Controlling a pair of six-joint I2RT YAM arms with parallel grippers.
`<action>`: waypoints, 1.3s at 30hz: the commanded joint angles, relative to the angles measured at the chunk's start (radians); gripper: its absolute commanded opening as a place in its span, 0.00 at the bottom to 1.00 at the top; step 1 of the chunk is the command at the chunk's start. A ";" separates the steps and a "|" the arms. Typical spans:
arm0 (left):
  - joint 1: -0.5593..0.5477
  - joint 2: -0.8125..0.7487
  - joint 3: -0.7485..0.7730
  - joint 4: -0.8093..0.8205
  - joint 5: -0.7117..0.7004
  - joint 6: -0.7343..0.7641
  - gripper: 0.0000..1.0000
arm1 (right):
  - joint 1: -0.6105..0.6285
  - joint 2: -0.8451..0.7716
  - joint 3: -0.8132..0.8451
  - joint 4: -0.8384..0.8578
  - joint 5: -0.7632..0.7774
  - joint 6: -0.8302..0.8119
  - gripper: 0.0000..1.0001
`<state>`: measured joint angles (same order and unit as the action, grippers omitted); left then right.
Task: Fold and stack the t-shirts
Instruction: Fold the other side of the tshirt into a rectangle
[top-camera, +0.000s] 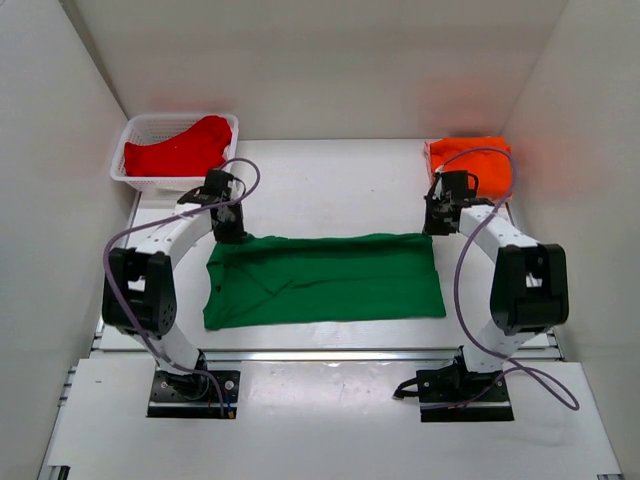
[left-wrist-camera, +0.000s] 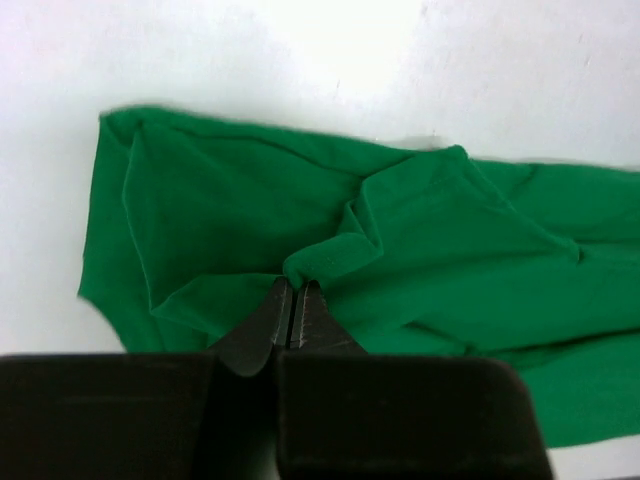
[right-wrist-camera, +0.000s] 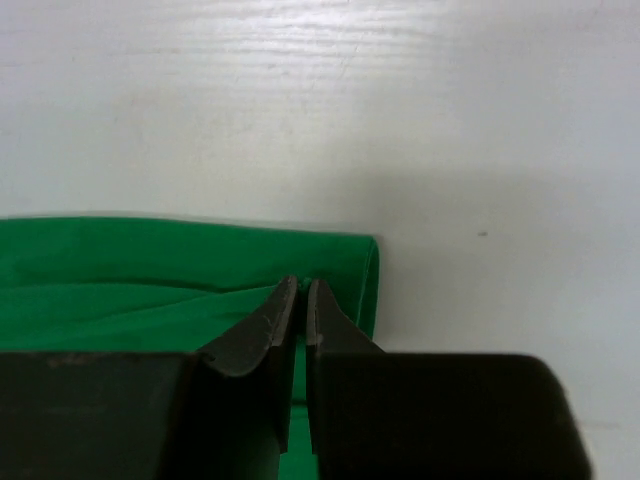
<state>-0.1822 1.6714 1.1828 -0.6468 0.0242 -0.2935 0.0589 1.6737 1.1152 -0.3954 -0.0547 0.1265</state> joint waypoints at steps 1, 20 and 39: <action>0.007 -0.122 -0.072 0.006 -0.004 0.019 0.00 | 0.007 -0.129 -0.070 0.046 -0.016 -0.008 0.00; -0.005 -0.323 -0.305 0.027 0.017 0.001 0.00 | 0.001 -0.292 -0.295 0.046 -0.014 0.005 0.00; 0.009 -0.728 -0.439 0.088 0.011 -0.110 0.27 | -0.036 -0.407 -0.308 -0.017 0.023 0.033 0.40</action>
<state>-0.1791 1.0313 0.7708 -0.6277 0.0628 -0.3553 0.0235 1.2938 0.7910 -0.4351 -0.0341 0.1642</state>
